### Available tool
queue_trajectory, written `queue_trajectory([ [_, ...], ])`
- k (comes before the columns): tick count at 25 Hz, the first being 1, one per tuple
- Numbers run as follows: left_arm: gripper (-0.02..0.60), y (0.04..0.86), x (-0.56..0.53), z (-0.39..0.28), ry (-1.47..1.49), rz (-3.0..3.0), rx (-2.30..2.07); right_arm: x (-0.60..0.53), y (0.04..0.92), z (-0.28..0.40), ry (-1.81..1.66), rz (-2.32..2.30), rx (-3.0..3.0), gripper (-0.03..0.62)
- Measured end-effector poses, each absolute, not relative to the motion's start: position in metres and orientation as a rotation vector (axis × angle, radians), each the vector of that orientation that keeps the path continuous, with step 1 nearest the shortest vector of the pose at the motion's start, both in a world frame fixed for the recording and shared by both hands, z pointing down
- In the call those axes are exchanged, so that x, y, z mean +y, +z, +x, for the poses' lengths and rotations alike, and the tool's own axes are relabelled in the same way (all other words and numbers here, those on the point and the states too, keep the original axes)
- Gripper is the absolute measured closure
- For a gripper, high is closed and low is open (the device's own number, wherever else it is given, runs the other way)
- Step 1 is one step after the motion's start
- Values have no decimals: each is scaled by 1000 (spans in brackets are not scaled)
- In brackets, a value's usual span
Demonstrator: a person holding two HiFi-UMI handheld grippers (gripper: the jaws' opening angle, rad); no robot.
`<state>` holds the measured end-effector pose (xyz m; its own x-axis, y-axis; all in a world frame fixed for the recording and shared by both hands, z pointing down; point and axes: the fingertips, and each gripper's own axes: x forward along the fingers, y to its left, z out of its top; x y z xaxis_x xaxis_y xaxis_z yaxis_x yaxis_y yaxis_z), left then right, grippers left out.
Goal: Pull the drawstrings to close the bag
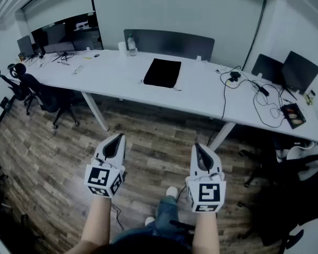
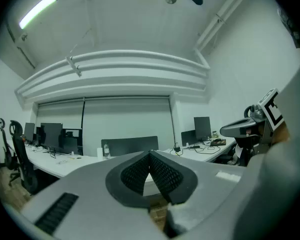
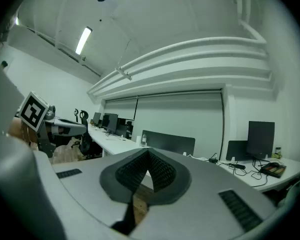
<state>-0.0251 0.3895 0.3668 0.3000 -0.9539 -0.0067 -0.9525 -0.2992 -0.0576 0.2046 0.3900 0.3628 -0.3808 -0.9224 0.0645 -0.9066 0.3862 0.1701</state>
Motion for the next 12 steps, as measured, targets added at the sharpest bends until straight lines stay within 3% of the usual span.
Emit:
queue_trajectory([
  [12,583,368,340,-37,-41,-2487,1829,332,363,199,-159,1653,-2504,600],
])
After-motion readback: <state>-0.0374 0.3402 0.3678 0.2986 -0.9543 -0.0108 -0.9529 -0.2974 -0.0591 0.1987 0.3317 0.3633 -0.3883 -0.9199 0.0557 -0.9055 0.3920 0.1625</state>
